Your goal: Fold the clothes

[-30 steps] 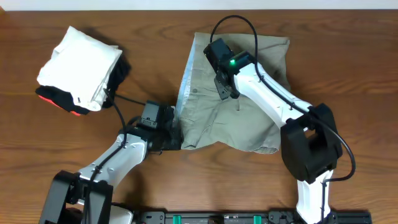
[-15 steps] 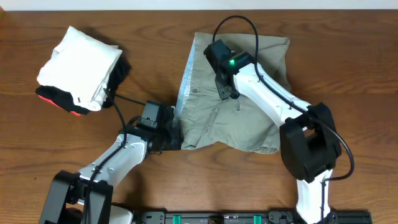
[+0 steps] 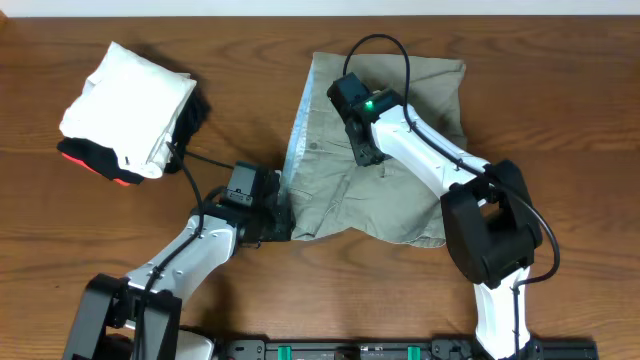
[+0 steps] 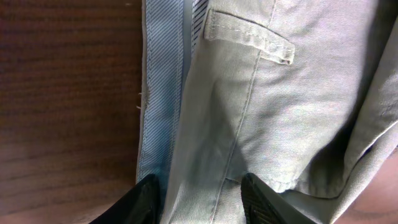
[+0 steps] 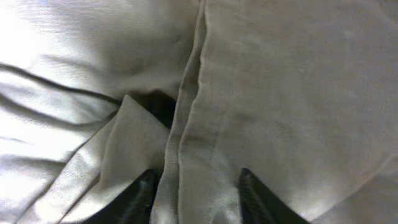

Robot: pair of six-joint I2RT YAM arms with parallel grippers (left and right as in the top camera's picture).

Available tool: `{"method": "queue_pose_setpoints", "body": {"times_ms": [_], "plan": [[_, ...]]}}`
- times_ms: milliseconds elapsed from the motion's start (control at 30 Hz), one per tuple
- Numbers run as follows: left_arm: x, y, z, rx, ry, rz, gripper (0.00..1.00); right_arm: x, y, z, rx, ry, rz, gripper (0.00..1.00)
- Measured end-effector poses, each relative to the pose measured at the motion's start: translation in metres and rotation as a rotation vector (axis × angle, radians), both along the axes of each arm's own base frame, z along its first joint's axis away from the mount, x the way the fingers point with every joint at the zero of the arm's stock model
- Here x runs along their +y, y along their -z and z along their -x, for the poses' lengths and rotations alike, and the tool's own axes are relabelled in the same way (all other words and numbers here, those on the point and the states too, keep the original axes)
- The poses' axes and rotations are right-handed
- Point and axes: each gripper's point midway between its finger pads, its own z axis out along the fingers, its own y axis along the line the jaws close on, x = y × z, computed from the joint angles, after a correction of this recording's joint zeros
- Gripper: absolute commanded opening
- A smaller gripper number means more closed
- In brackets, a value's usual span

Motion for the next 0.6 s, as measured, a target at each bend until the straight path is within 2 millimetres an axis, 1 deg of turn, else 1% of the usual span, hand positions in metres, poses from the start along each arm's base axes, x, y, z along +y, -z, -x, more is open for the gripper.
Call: {"method": "queue_pose_setpoints", "body": {"times_ms": [67, 167, 300, 400, 500, 600], "plan": [[0.0, 0.0, 0.0, 0.0, 0.0, 0.0, 0.46, -0.001, 0.0, -0.001, -0.004, 0.002, 0.007, 0.16], [0.0, 0.0, 0.0, 0.0, 0.0, 0.0, 0.46, -0.004, -0.002, -0.002, -0.016, 0.007, 0.022, 0.02], [0.0, 0.0, 0.0, 0.0, 0.0, 0.0, 0.45, -0.01, -0.003, -0.003, -0.027, 0.026, 0.045, 0.01], [0.0, 0.0, 0.0, 0.0, 0.0, 0.0, 0.46, -0.02, -0.006, -0.003, -0.016, 0.045, 0.064, 0.01], [0.0, 0.0, 0.0, 0.0, 0.0, 0.0, 0.46, -0.035, -0.016, -0.008, -0.009, 0.082, 0.073, 0.01], [0.0, 0.0, 0.0, 0.0, 0.0, 0.0, 0.46, -0.054, -0.032, -0.022, -0.025, 0.136, 0.066, 0.01]]}}
